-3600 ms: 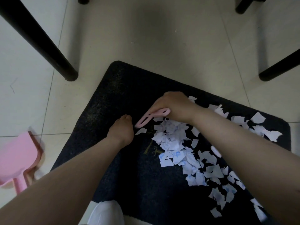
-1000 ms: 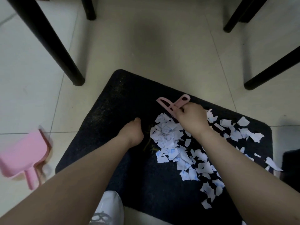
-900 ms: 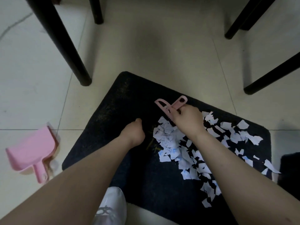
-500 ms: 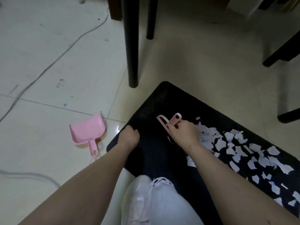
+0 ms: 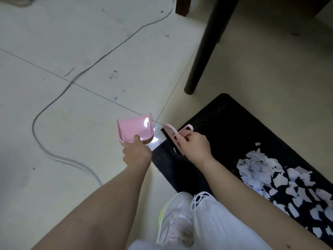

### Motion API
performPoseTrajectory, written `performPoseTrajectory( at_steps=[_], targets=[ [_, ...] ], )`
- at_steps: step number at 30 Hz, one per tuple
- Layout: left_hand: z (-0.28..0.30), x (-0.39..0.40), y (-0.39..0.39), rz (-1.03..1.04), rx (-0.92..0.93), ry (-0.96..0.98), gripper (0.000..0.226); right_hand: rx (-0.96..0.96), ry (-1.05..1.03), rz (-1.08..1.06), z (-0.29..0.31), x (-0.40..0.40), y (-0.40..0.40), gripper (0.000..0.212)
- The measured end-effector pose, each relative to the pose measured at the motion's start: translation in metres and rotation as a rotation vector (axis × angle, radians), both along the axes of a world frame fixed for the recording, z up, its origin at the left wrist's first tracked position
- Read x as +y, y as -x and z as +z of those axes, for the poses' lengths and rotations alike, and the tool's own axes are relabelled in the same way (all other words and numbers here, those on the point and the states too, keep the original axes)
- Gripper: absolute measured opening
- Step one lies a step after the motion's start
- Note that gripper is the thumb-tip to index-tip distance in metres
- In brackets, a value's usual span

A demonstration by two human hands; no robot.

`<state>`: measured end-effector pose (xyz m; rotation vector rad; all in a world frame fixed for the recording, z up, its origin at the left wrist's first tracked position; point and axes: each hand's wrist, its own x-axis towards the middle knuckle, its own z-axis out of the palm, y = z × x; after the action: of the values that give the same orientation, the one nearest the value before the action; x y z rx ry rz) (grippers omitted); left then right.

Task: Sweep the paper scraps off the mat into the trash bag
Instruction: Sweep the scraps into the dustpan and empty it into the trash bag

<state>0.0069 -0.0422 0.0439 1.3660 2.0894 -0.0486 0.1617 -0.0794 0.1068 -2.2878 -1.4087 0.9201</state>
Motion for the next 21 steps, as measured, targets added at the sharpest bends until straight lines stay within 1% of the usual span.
performPoseTrajectory(
  at_steps=[1,3,9,14,16,18,20,21],
  targets=[
    [-0.004,0.001,0.001,-0.007,-0.010,0.013,0.040,0.025,0.005,-0.013,-0.001,0.003,0.004,0.049],
    [-0.011,0.003,0.002,-0.023,-0.027,0.032,0.043,0.039,0.022,-0.012,-0.006,0.009,0.009,0.051],
    [-0.028,0.013,0.004,-0.050,-0.079,0.139,0.053,0.141,0.034,-0.114,-0.021,0.014,0.004,0.041],
    [-0.040,0.019,0.002,0.031,-0.180,0.132,0.042,0.249,0.028,-0.249,-0.028,0.006,-0.018,0.035],
    [-0.037,0.019,-0.001,0.110,-0.167,0.105,0.045,0.258,0.036,-0.298,-0.029,0.000,-0.030,0.032],
    [-0.030,0.015,-0.009,0.162,-0.114,0.034,0.043,0.242,0.029,-0.346,-0.028,-0.007,-0.042,0.034],
    [-0.020,0.010,-0.018,0.131,-0.049,-0.059,0.036,0.224,0.000,-0.398,-0.026,-0.014,-0.055,0.035],
    [-0.018,0.008,-0.025,0.055,-0.006,-0.105,0.034,0.216,-0.021,-0.428,-0.024,-0.019,-0.063,0.035]
  ],
)
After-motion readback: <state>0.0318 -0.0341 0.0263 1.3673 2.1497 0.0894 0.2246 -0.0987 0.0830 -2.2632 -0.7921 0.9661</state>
